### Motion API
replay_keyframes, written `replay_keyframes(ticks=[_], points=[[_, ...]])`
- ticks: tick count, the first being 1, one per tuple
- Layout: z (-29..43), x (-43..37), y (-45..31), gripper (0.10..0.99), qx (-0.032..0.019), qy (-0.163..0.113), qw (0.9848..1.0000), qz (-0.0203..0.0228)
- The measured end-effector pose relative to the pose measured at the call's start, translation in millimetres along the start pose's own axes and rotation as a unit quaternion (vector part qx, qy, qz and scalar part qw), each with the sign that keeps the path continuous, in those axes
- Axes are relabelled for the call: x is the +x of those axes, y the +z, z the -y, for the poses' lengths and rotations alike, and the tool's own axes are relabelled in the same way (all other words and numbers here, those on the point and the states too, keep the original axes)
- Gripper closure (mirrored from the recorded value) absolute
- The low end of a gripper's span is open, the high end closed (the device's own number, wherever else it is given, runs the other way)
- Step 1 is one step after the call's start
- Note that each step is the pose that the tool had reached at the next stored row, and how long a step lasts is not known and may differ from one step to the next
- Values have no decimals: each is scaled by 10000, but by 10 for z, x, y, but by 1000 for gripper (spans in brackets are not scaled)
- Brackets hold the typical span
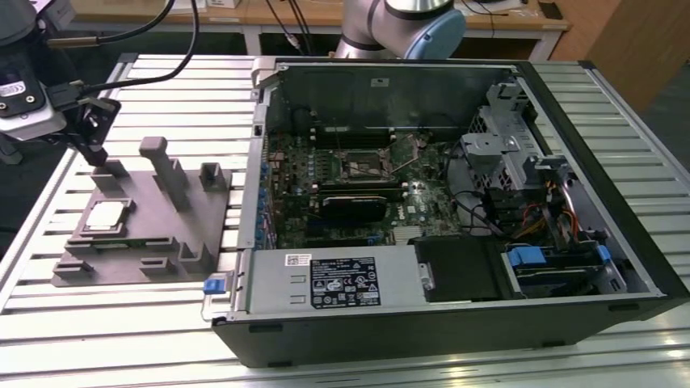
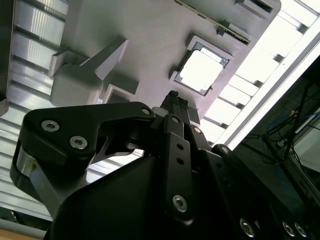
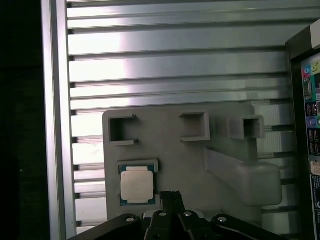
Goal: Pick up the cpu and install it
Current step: 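Pick up the cpu and move it towards the insertion slot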
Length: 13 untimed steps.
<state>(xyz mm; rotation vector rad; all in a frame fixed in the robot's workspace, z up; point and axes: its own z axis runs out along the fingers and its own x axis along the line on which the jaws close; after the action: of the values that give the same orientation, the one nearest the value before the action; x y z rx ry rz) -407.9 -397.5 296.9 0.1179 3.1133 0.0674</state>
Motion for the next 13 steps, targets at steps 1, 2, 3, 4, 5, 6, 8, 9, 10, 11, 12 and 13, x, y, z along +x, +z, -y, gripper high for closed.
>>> replay_keyframes(ticks=[1, 2, 3, 4, 5, 6, 8, 9, 10, 11, 12, 13], points=[[0, 0, 7, 980, 0, 0, 10000, 0], [0, 1, 13, 980, 0, 0, 10000, 0], [1, 1, 20, 980, 0, 0, 10000, 0], [1, 1, 25, 980, 0, 0, 10000, 0], [1, 1, 31, 980, 0, 0, 10000, 0], [1, 1, 37, 980, 0, 0, 10000, 0], [2, 1, 48, 980, 0, 0, 10000, 0], [2, 2, 54, 980, 0, 0, 10000, 0], [3, 2, 60, 980, 0, 0, 10000, 0], [3, 2, 67, 980, 0, 0, 10000, 0], [3, 2, 74, 980, 0, 0, 10000, 0], [3, 3, 81, 980, 0, 0, 10000, 0]])
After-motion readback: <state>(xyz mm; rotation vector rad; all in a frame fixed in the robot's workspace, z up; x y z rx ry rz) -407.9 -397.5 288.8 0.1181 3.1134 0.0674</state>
